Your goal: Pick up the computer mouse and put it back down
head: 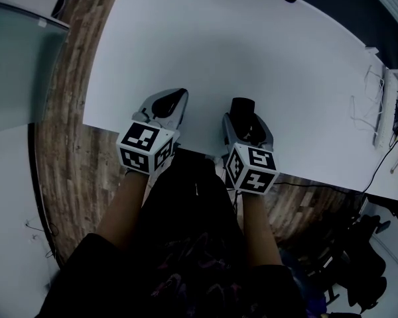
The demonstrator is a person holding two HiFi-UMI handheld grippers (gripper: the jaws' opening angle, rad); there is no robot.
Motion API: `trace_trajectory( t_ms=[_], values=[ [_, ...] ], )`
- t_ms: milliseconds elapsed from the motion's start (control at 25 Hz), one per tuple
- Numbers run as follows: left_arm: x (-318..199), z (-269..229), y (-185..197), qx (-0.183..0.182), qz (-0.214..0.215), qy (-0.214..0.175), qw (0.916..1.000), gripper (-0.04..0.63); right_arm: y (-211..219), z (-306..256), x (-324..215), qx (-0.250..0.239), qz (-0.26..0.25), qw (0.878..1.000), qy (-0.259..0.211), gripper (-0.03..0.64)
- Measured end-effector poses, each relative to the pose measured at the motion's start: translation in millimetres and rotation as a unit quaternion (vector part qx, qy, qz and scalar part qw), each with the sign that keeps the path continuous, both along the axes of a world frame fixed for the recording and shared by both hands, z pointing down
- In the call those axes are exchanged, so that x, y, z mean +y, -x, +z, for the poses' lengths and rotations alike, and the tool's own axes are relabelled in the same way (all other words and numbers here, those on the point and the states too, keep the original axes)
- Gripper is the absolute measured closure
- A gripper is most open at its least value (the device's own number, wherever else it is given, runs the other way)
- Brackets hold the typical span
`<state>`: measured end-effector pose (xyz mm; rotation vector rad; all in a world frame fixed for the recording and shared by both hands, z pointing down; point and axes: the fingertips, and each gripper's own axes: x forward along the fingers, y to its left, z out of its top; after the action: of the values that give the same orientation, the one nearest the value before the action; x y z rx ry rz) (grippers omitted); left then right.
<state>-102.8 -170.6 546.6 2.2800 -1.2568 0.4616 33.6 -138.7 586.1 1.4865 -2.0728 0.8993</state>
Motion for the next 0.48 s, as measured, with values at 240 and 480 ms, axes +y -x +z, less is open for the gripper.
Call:
trace_trajectory(
  t_ms=[240, 480],
  values=[
    [-2, 3, 0, 0.001, 0.001, 0.004, 1.0, 0.594, 2, 9, 0, 0.007, -0.001, 1.0, 0.017, 0.314],
    [-4, 7, 1, 0.002, 0.001, 0.007, 1.0, 0.594, 5, 17, 1, 0.016, -0.001, 0.999, 0.033, 0.314]
  ],
)
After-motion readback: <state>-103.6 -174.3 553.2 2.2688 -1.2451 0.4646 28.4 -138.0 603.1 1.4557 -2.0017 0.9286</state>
